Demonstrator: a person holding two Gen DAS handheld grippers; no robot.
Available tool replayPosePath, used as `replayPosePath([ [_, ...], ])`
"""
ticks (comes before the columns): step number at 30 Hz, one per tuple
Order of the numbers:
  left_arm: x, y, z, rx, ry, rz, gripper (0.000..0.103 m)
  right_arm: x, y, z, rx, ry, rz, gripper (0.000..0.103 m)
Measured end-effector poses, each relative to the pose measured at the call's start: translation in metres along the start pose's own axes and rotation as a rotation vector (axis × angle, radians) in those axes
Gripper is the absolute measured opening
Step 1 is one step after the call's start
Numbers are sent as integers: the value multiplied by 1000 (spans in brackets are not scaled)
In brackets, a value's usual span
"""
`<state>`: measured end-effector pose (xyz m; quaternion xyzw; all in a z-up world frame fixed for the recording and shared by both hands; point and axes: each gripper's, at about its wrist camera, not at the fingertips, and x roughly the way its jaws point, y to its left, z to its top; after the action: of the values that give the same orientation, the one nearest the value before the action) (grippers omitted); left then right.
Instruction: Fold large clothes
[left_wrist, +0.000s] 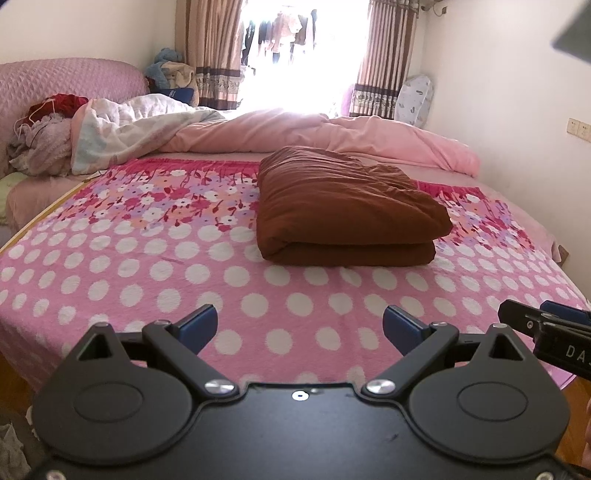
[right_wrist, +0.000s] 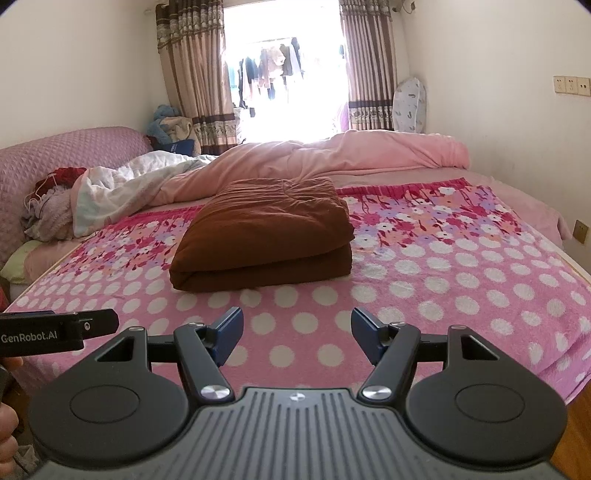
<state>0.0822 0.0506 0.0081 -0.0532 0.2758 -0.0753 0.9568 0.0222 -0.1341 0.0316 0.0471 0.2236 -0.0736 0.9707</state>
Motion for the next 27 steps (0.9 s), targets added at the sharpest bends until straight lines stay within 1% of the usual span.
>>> replayPosePath([
  [27, -3, -1, -1, 8, 0, 5, 99, -1, -1, 0, 2, 1, 2, 79],
])
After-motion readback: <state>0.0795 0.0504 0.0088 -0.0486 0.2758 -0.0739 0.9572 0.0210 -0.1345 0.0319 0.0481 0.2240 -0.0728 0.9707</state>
